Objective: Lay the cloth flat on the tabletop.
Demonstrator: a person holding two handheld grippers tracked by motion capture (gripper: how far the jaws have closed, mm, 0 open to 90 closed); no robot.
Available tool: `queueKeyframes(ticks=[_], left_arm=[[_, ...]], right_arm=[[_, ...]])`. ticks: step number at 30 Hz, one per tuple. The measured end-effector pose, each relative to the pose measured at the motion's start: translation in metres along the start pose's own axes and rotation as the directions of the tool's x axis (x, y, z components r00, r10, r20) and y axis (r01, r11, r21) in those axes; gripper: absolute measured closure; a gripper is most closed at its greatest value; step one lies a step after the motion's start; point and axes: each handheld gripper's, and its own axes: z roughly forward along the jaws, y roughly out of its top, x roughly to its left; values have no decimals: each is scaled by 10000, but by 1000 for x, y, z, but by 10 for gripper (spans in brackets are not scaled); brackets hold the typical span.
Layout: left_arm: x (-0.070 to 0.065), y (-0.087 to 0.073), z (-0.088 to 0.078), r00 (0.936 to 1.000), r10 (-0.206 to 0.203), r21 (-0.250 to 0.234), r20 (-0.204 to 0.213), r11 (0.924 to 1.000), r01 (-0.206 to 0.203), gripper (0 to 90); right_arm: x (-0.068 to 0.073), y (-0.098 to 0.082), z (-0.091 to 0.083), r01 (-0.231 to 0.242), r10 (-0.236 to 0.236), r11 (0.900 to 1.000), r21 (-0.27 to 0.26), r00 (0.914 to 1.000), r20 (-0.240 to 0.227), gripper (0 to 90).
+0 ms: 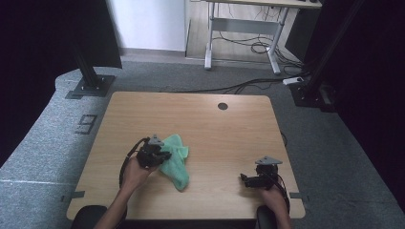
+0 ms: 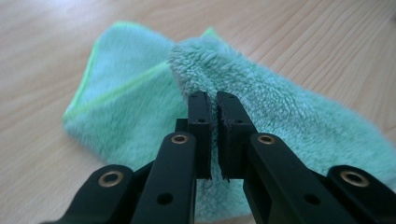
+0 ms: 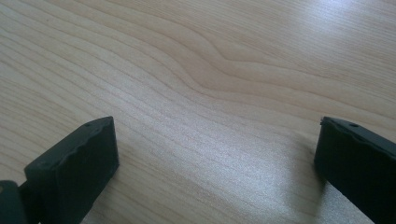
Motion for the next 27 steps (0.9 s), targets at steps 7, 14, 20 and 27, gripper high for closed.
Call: queueKeyframes(ticks=[7, 14, 20, 27], left_arm=[[11, -22, 3, 9987, -440, 191, -260, 9988, 445, 825], [16, -34, 3, 9974, -629, 144, -347, 9979, 634, 802], [14, -31, 0, 9974, -182, 166, -691, 9997, 194, 638], [14, -20, -14, 9969, -15, -222, -786, 9998, -2, 501]], right_arm=[[0, 0, 0, -1, 1, 10000, 0, 10000, 0, 0], [0, 0, 0, -3, 3, 10000, -2, 10000, -2, 0], [1, 1, 1, 108, -108, 9999, -3, 9999, -133, 0], [1, 1, 1, 109, -109, 9999, -12, 9998, -142, 0]])
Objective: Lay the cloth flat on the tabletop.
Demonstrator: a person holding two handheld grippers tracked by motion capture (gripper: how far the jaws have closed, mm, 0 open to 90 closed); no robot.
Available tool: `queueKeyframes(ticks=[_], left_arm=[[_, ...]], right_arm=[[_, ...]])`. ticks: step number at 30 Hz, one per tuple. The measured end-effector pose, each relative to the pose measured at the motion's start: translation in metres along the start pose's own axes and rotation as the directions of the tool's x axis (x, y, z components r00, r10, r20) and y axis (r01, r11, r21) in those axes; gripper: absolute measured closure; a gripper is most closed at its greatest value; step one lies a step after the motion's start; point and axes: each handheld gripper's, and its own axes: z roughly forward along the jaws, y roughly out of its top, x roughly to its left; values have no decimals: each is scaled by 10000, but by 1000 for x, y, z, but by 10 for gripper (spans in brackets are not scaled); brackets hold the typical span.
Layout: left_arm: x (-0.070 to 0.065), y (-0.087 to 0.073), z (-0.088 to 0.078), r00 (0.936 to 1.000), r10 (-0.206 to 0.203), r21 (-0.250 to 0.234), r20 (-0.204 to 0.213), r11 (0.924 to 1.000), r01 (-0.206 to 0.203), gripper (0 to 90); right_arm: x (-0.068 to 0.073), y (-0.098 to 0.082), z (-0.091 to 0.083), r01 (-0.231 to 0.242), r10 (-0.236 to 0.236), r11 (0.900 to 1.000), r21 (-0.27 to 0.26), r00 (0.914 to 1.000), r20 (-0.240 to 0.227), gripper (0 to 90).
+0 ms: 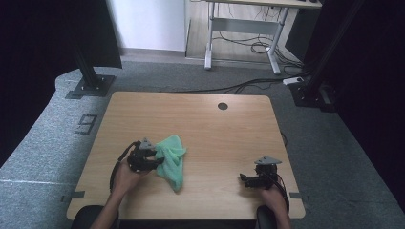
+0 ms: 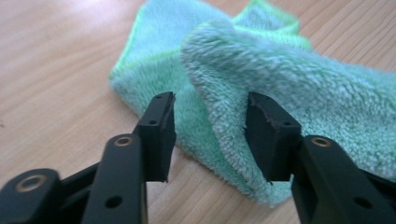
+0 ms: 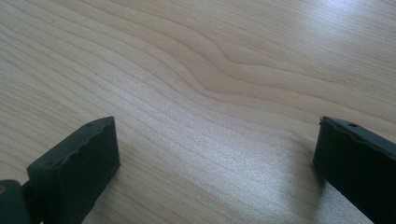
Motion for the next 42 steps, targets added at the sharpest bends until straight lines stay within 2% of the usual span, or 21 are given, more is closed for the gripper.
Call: queueKeyframes(ticks=[5, 9, 12, 17, 21, 23, 27, 32, 35, 38, 42], left_arm=[[-1, 17, -12, 9999, 111, -357, 70, 9993, -109, 454], [-8, 40, -17, 9982, 360, -685, 475, 9971, -327, 429], [-17, 55, -12, 9950, 659, -725, 753, 9955, -604, 426], [-28, 70, 13, 9880, 1114, -366, 1070, 9935, -1080, 439], [-32, 71, 33, 9834, 1335, 79, 1229, 9908, -1355, 481], [-34, 69, 42, 9826, 1451, 417, 1158, 9877, -1507, 500], [-37, 63, 54, 9808, 1594, 1008, 1126, 9801, -1708, 572], [-38, 58, 60, 9816, 1634, 1405, 989, 9743, -1763, 722], [-38, 59, 58, 9835, 1542, 1331, 947, 9771, -1660, 852], [-36, 62, 47, 9858, 1460, 963, 831, 9834, -1538, 864], [-27, 67, 22, 9919, 1085, 152, 663, 9938, -1097, 865]], right_arm=[[0, 0, 0, 0, 0, 10000, 4, 10000, -1, 0], [0, 0, 0, 0, 0, 10000, 3, 10000, -2, 0], [0, 0, 0, 4, -4, 10000, 1, 10000, -1, 0], [0, 0, 0, 3, -3, 10000, 1, 10000, -2, 0], [0, 0, 0, 4, -4, 10000, 1, 10000, -5, 0], [0, 0, 0, 2, -2, 10000, 4, 10000, -5, 0], [0, 0, 0, 3, -3, 10000, 5, 10000, -7, 0], [0, 0, 0, 3, -3, 10000, 6, 10000, -8, 0], [0, 0, 0, 2, -2, 10000, 7, 10000, -8, 0], [0, 0, 0, 3, -3, 10000, 7, 10000, -7, 0], [0, 0, 0, 4, -4, 10000, 7, 10000, -8, 0]])
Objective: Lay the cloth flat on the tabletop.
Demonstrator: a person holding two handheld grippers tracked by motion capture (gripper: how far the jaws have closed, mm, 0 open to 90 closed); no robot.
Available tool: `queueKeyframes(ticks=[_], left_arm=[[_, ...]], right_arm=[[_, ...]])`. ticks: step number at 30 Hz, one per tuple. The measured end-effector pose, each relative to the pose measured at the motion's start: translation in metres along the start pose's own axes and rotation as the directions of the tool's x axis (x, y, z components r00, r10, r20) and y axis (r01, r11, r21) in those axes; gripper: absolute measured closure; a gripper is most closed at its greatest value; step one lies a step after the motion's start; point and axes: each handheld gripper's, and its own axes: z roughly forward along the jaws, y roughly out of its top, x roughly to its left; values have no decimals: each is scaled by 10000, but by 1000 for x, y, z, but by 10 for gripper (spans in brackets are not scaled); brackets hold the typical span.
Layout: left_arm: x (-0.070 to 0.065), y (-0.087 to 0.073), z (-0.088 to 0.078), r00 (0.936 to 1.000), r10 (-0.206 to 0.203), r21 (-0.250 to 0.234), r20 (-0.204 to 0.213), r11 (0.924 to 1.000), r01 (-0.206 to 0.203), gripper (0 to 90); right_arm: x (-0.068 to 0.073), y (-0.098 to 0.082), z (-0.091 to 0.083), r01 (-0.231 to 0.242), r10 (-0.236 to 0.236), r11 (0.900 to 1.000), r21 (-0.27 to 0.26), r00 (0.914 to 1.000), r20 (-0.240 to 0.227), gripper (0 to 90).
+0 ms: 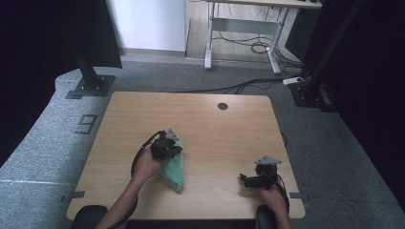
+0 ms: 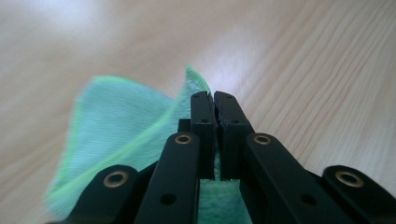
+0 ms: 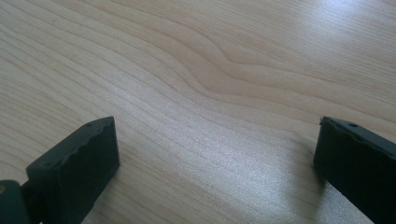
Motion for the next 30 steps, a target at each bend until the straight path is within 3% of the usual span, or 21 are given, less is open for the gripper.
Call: queueKeyframes(ticks=[5, 9, 14, 18, 23, 26, 30], left_arm=[[14, -9, -36, 9968, -662, -928, -439, 9938, 619, 859], [28, -28, -55, 9893, -1177, -1090, -860, 9881, 1081, 838], [43, -58, -63, 9726, -1868, -1109, -1388, 9788, 1721, 814], [52, -82, -66, 9592, -2363, -1099, -1555, 9691, 2210, 819], [58, -102, -63, 9490, -2755, -981, -1533, 9599, 2628, 825], [60, -108, -62, 9470, -2841, -973, -1496, 9574, 2718, 790], [57, -111, -64, 9532, -2572, -1069, -1587, 9643, 2424, 616]], right_arm=[[0, 0, 0, 0, 0, 10000, 0, 10000, 0, 0], [0, 0, 0, 2, -2, 10000, -1, 10000, 2, 0], [0, 0, 0, 1, -1, 10000, 1, 10000, 3, 0], [0, 0, 0, 5, -5, 10000, 0, 10000, 2, 0], [0, 0, 0, 3, -3, 10000, 2, 10000, 4, 0], [0, 0, 1, -19, 19, 10000, -2, 10000, 21, 0], [2, 2, 2, -6, 4, 10000, -97, 9999, -128, 27]])
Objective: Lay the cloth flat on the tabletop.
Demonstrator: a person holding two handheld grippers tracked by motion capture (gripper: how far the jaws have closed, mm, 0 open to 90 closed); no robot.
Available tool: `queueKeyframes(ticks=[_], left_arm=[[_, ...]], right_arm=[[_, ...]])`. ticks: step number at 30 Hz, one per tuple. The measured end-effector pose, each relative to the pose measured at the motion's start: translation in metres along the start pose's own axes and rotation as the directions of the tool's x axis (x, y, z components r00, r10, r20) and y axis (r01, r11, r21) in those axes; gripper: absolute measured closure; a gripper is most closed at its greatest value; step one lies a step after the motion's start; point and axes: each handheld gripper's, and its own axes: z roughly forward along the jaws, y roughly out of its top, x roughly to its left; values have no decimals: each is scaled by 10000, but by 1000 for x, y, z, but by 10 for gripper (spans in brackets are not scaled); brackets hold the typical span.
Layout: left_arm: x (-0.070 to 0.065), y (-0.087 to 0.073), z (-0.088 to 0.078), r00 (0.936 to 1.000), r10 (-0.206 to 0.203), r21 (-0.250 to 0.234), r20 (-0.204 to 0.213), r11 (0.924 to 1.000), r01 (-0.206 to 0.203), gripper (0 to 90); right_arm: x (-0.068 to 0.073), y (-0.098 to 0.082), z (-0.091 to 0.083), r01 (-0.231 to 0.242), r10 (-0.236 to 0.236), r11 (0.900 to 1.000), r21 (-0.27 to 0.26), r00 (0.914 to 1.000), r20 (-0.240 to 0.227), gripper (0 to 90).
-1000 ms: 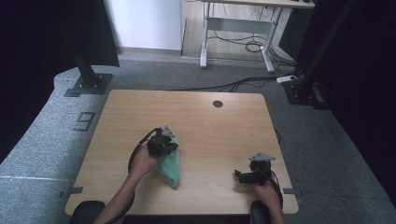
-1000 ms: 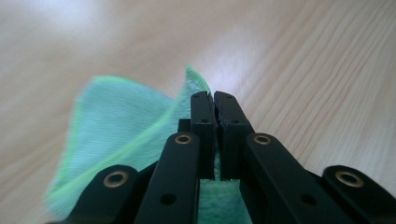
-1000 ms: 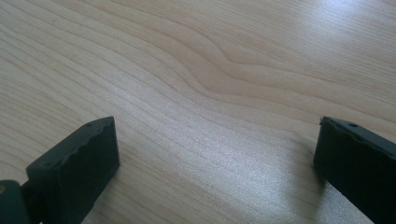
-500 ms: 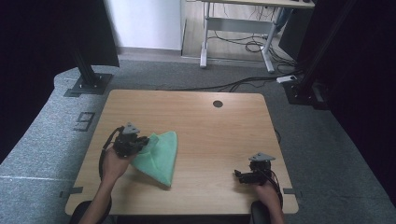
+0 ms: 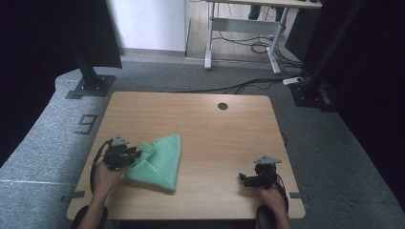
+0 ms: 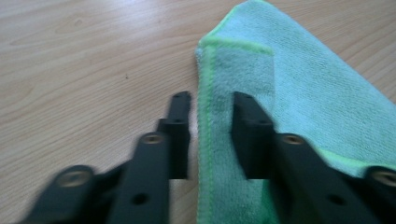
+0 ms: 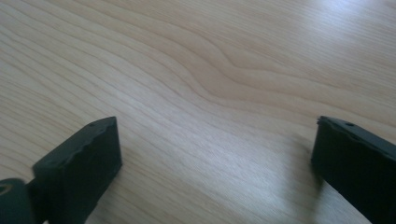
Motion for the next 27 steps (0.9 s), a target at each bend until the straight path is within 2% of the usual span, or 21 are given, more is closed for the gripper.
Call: queueKeyframes(ticks=[3, 7, 9, 13, 16, 19, 22, 27], left_arm=[[0, -2, -1, 10000, 6, -39, -73, 10000, -6, 527], [-1, -6, -2, 10000, -3, -107, 90, 9999, 4, 432], [-1, -9, 1, 9999, 85, 42, 55, 10000, -85, 399], [-1, -17, 12, 9998, 198, 492, -89, 9986, -193, 399], [-2, -23, 29, 9983, 497, 953, -291, 9943, -467, 400], [0, -21, 36, 9996, 281, 768, -64, 9967, -275, 404], [-3, -16, 42, 9991, 427, 734, 15, 9964, -427, 411], [-15, -6, 58, 9976, 397, 542, 561, 9976, -428, 425]], right_arm=[[3, 6, 0, -93, 88, 9999, -85, 9985, -542, 145], [11, 17, 4, -29, 10, 9998, -193, 9952, -982, 134], [14, 22, 6, 85, -114, 9996, -252, 9928, -1191, 131], [22, 32, 11, 192, -226, 9995, -260, 9903, -1373, 132], [26, 38, 15, 280, -322, 9992, -300, 9883, -1491, 134], [30, 42, 17, 365, -408, 9989, -302, 9869, -1561, 134], [32, 44, 19, 407, -450, 9987, -299, 9860, -1603, 135], [34, 45, 18, 531, -571, 9982, -290, 9852, -1619, 137]])
